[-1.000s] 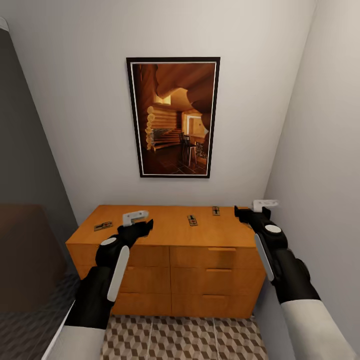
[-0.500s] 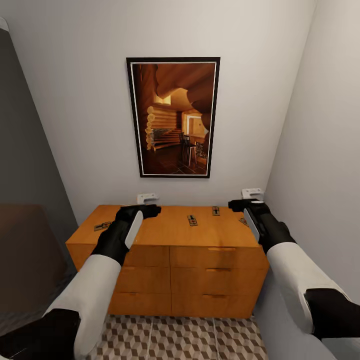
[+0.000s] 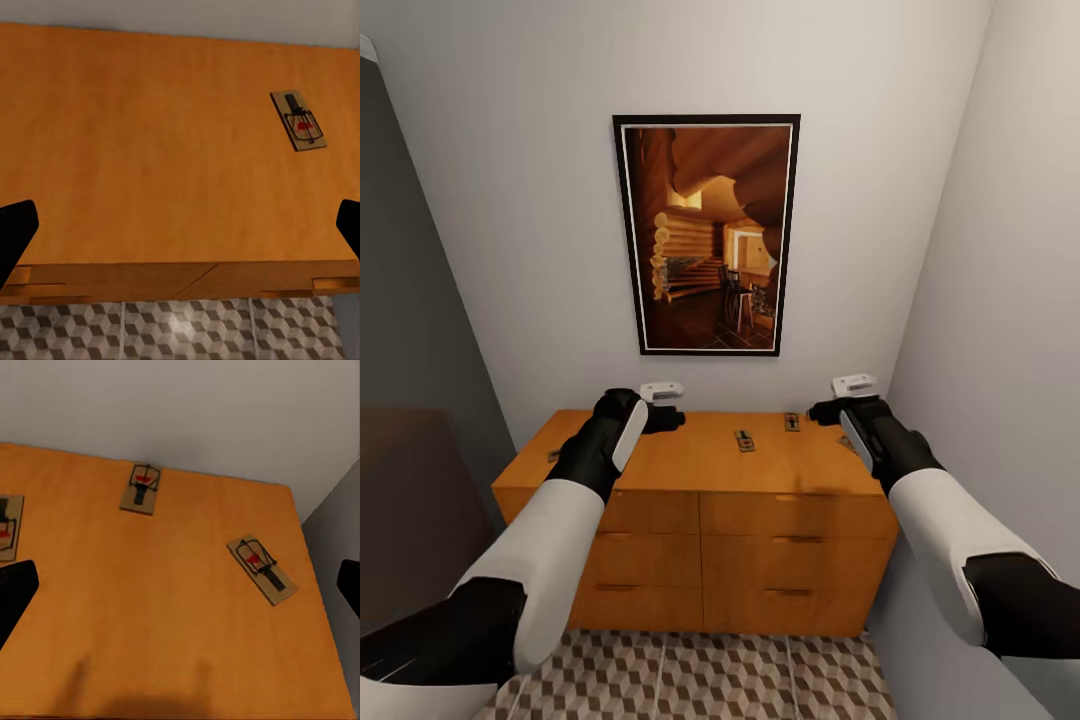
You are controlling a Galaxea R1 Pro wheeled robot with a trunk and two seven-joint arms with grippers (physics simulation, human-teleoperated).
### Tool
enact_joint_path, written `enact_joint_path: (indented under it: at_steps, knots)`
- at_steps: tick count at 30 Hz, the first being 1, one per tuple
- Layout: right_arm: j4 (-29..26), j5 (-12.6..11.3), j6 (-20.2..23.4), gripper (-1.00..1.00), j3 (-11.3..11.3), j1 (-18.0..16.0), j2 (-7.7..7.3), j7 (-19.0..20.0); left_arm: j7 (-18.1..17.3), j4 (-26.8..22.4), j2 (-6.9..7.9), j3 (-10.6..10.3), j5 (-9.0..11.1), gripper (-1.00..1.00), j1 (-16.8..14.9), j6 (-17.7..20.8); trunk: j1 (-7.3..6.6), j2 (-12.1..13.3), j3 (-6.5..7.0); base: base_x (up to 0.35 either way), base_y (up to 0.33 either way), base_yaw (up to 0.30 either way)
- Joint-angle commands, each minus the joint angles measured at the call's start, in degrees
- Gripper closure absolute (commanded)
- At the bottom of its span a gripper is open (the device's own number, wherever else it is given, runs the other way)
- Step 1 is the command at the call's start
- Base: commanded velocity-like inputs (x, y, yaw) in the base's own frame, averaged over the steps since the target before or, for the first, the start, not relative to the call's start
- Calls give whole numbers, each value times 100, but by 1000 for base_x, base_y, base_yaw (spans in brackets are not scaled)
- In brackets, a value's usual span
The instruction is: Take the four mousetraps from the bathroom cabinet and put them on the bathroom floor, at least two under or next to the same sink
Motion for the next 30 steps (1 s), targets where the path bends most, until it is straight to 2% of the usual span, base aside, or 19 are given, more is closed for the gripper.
enact_joint_path:
  at_steps: [1,7,11,30]
  knots:
    - [-2,26,45,-100,55,-8,-7,58,52,-1,0,-8,60,-100,-10,31,4,-14,-14,0,0,0]
    - [113,26,69,-100,124,-14,-21,671,42,10,0,-13,63,-100,-20,63,4,-14,-14,0,0,0]
    - [246,29,69,-100,136,-15,-26,881,41,15,0,-7,62,-100,-23,66,4,-14,-14,0,0,0]
    - [457,48,45,-100,145,-16,-68,980,15,120,0,-6,63,-100,-22,37,4,-14,-14,0,0,0]
